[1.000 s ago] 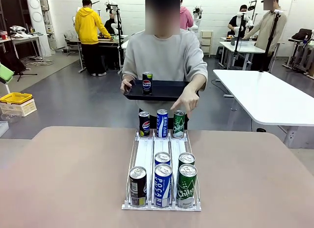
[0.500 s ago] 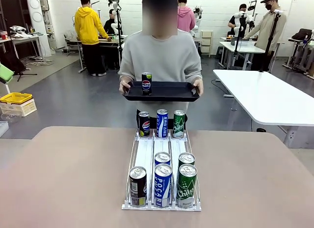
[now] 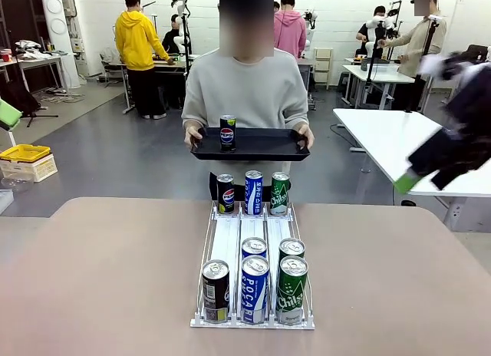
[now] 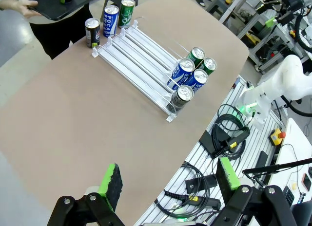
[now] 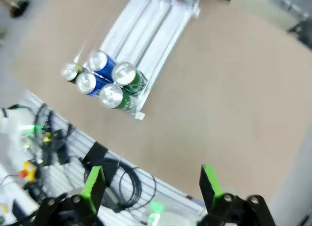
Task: Retrieve and hand over the desired beverage to the person.
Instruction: Pick up another can of the same type that the person held from the Automatic Can Dispenser.
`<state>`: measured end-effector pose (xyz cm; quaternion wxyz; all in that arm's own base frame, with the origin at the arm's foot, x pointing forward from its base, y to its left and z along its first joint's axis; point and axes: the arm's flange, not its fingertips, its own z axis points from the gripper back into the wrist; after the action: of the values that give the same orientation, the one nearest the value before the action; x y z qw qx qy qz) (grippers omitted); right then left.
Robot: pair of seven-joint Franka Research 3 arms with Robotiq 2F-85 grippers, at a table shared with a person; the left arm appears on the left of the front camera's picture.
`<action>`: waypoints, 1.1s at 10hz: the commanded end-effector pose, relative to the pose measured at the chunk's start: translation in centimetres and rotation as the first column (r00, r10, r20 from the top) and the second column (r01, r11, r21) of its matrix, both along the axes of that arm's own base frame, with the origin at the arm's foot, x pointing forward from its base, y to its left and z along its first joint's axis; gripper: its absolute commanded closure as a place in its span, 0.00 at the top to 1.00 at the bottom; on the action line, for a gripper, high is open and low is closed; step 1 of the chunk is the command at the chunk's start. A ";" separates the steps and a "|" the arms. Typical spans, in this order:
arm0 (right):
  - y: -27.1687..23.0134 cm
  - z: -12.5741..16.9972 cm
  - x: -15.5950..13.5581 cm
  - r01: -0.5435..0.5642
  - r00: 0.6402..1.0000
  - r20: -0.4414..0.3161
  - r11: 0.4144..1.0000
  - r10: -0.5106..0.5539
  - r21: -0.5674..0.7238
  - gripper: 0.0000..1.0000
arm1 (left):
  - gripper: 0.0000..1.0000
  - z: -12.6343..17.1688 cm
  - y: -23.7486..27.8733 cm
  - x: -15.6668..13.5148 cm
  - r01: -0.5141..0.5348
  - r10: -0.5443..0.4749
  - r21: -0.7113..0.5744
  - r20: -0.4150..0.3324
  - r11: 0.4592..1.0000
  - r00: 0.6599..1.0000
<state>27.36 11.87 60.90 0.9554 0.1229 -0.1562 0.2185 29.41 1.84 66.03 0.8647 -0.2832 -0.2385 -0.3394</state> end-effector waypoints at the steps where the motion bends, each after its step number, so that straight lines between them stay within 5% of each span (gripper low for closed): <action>1: 5.0 -1.1 1.1 0.189 0.972 -0.115 0.972 -0.206 -0.142 1.00 | 1.00 0.0 0.1 -0.2 0.013 -0.013 -0.018 0.007 1.000 1.000; 4: 10.5 -4.5 1.1 0.262 0.953 -0.108 0.948 -0.283 -0.179 1.00 | 1.00 0.0 0.1 -0.2 0.013 -0.013 -0.018 0.007 1.000 1.000; 11: 10.8 -5.2 1.1 0.265 0.950 -0.123 0.948 -0.288 -0.174 1.00 | 1.00 0.0 0.1 -0.2 0.013 -0.013 -0.018 0.007 1.000 1.000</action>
<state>28.57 22.70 55.99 0.9914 0.0474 -0.0847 0.0876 29.39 1.85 66.04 0.8649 -0.2828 -0.2387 -0.3390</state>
